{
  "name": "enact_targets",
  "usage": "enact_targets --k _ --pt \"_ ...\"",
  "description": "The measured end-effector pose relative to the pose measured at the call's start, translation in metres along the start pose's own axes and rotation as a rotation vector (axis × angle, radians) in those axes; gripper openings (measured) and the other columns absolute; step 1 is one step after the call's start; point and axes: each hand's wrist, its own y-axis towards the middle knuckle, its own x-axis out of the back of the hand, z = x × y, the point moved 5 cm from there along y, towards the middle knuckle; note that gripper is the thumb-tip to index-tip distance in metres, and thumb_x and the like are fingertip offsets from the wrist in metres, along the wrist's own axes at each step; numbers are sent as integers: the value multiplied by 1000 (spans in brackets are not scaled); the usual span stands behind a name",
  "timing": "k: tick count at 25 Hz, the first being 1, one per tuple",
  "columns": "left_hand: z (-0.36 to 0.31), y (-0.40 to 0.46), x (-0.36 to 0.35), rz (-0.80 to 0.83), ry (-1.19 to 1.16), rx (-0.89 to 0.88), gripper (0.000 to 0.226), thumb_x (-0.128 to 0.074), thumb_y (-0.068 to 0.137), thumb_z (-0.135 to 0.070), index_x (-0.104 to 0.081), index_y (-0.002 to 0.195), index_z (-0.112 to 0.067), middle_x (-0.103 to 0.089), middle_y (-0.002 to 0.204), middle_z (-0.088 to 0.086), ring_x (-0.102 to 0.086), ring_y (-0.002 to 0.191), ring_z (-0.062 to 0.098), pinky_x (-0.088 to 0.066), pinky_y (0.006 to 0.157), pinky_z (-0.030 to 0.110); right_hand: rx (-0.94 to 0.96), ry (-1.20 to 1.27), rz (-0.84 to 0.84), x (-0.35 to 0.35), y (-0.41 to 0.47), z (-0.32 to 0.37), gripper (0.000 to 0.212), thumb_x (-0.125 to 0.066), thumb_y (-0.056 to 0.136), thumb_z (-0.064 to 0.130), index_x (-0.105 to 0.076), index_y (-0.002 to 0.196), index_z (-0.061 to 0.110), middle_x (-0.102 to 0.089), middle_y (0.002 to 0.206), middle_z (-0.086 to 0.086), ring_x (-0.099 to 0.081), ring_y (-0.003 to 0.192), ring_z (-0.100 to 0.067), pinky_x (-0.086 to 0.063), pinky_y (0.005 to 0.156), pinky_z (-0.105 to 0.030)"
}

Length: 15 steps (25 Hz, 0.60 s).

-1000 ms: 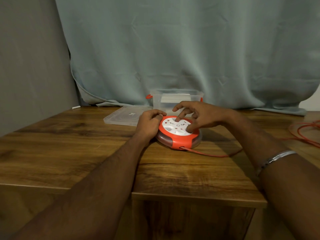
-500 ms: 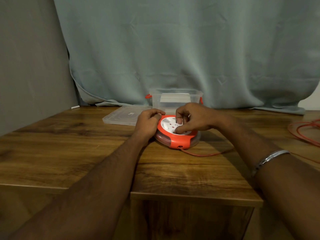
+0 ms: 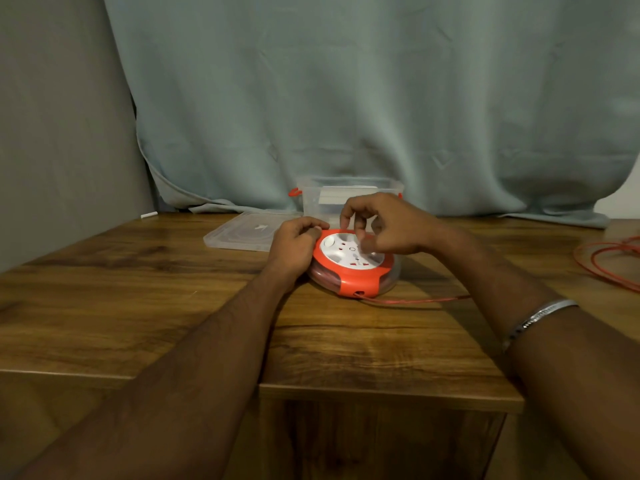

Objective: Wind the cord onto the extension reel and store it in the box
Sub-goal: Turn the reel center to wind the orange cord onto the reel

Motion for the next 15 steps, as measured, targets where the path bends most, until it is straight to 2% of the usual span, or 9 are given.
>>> enact_targets --k 1,2,5,6,10,13,15 --pt "0 0 0 2 1 2 27 -50 100 -13 -74 111 -12 -73 107 8 -70 97 23 -61 86 42 -10 24 37 1 -2 -1 50 -76 72 -5 -67 115 20 -73 94 1 -59 60 10 -46 54 -14" --pt "-1 0 0 7 6 1 27 -49 101 -14 -73 113 -12 -73 109 8 -70 97 22 -61 86 41 -33 33 76 1 -4 -4 62 -75 71 -12 -63 124 17 -73 104 0 -58 59 14 -45 54 -11" --pt "-2 0 -2 29 23 -7 28 -48 102 -15 -72 116 -11 -72 112 8 -69 99 22 -61 86 41 -88 43 153 -4 -3 -12 79 -74 72 -13 -54 139 22 -73 118 1 -58 69 23 -49 67 -17" --pt "-1 0 -2 30 19 -5 28 -48 102 -16 -72 116 -12 -72 112 8 -69 99 23 -61 86 41 -96 56 164 -4 -3 -13 82 -74 72 -13 -52 142 23 -73 120 0 -57 69 25 -49 68 -18" --pt "-1 -1 -2 32 0 -3 26 -48 102 -15 -73 111 -15 -72 111 6 -69 100 22 -61 86 40 -86 115 160 0 -7 -9 87 -72 74 -16 -44 145 25 -73 117 -6 -57 58 21 -46 56 -6" --pt "-2 -2 -3 38 4 2 27 -47 102 -15 -73 112 -14 -71 111 5 -69 99 22 -61 84 38 -70 103 154 2 -9 -9 86 -77 73 -12 -42 142 26 -74 114 -9 -59 57 16 -45 53 -7" --pt "-1 -1 -2 31 -1 2 27 -48 102 -14 -73 111 -14 -71 111 6 -69 99 22 -61 85 39 -65 76 151 2 -9 -9 83 -83 75 -3 -42 139 28 -74 110 -8 -62 63 12 -46 57 -8"
